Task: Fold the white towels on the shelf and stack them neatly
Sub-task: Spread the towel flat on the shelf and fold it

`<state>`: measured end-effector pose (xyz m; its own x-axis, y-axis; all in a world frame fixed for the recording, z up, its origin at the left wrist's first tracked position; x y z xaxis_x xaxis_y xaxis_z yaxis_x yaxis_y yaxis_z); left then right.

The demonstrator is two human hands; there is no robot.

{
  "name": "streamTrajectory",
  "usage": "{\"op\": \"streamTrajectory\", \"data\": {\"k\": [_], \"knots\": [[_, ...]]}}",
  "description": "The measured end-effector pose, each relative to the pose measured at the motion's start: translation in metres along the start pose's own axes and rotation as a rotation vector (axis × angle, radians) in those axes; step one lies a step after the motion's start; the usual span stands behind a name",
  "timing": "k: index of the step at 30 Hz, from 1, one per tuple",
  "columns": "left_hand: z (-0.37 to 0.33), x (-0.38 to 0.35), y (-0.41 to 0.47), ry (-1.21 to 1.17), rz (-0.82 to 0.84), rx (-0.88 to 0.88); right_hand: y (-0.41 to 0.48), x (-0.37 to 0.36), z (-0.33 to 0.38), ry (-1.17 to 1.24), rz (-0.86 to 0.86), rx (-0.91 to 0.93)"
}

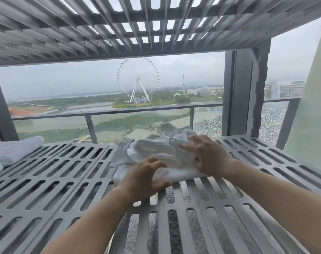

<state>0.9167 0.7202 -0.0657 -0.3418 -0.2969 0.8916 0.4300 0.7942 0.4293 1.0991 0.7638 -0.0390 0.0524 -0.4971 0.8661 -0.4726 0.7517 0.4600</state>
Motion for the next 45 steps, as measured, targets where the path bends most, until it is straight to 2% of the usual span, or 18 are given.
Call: {"op": "streamTrajectory", "data": {"k": [2, 5, 9, 12, 15, 18, 21, 25, 30, 35, 45], "knots": [[0.000, -0.003, 0.001, 0.015, 0.042, -0.003, -0.003, -0.002, 0.001, 0.067, 0.012, -0.003], [0.001, -0.003, 0.004, 0.061, 0.067, 0.017, -0.005, -0.002, 0.003, 0.026, 0.003, 0.001], [0.007, 0.009, 0.004, 0.072, 0.041, 0.057, -0.008, 0.014, 0.007, -0.051, -0.095, -0.012], [0.023, 0.020, -0.006, 0.132, 0.079, 0.100, -0.013, 0.024, -0.002, -0.105, -0.148, -0.100], [0.034, 0.029, -0.015, -0.009, 0.083, 0.183, -0.023, 0.027, -0.017, -0.056, -0.119, -0.224], [0.025, 0.028, -0.012, -0.055, 0.108, 0.198, -0.032, 0.023, -0.023, -0.052, -0.059, -0.262], [0.006, 0.025, -0.004, -0.094, 0.052, 0.125, -0.031, 0.027, -0.018, -0.105, -0.081, -0.199], [-0.009, 0.016, 0.004, -0.032, 0.056, 0.048, -0.019, 0.038, 0.005, -0.118, -0.158, 0.003], [-0.005, 0.007, -0.002, 0.038, 0.055, 0.014, -0.004, 0.022, 0.033, -0.177, -0.038, 0.235], [0.005, -0.002, -0.007, 0.062, 0.072, 0.033, -0.004, 0.000, 0.026, -0.150, 0.076, 0.176], [0.006, -0.006, 0.000, 0.041, 0.021, 0.035, -0.007, -0.002, 0.019, -0.078, -0.044, 0.141]]}}
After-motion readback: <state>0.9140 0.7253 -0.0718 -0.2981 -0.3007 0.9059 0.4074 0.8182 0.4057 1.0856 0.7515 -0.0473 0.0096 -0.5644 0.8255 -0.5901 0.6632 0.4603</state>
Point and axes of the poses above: each hand's wrist, its own y-axis towards the middle knuckle, its own x-axis out of the back of the hand, z = x × y, the point moved 5 cm from there along y, towards the middle knuckle
